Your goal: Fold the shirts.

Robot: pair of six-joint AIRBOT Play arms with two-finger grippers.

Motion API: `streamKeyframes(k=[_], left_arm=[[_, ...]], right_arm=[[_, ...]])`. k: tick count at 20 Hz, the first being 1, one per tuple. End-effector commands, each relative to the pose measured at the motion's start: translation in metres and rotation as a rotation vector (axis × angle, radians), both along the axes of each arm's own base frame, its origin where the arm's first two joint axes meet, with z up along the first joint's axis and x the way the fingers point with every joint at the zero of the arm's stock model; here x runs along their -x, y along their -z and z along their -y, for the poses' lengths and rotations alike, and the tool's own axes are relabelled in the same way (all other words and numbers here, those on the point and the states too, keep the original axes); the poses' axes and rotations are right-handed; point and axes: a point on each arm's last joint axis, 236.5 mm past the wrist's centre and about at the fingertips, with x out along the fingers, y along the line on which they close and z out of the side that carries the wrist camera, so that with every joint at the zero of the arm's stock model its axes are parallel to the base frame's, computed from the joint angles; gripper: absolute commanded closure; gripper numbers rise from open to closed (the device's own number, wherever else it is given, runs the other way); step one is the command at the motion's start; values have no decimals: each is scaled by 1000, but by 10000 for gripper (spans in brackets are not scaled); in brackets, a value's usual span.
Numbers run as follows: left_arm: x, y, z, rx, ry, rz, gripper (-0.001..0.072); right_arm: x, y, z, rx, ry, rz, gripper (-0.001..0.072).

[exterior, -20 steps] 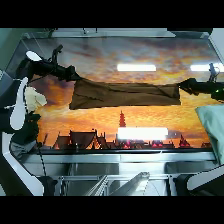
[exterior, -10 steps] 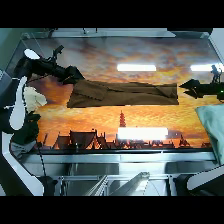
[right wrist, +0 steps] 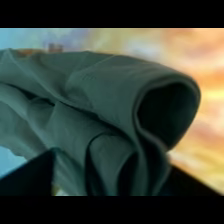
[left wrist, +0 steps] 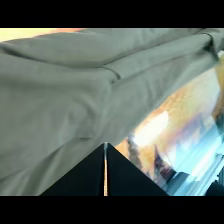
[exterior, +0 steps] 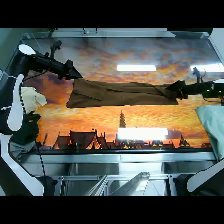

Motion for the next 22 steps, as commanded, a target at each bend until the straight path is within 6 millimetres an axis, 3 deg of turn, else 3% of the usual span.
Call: streamKeyframes(k=[1, 2, 5, 8, 11, 14, 16, 21, 22], left_arm=[[13, 0, 45, 34, 42, -10, 694], [19, 6, 64, 26, 69, -12, 694], [32, 27, 127, -6, 128, 22, 695], [26, 53, 180, -86, 133, 122, 694], [25, 86, 217, -117, 132, 125, 693], [17, 109, 227, -115, 59, 114, 693], [13, 111, 227, -80, 11, 92, 693], [8, 98, 224, -16, -12, 58, 684], [10, 85, 218, 18, -4, 34, 683]], right_arm=[[-9, -27, -32, -135, -31, 28, 619], [-11, -41, -35, -168, -43, 49, 692], [-9, -97, -45, -258, -107, 119, 692], [-4, -158, -56, -268, -141, 188, 692], [15, -205, -83, -265, -203, 206, 692], [35, -244, -133, -249, -299, 251, 692], [43, -258, -170, -250, -333, 250, 692], [50, -257, -271, -248, -408, 294, 692], [49, -256, -285, -241, -405, 306, 692]])
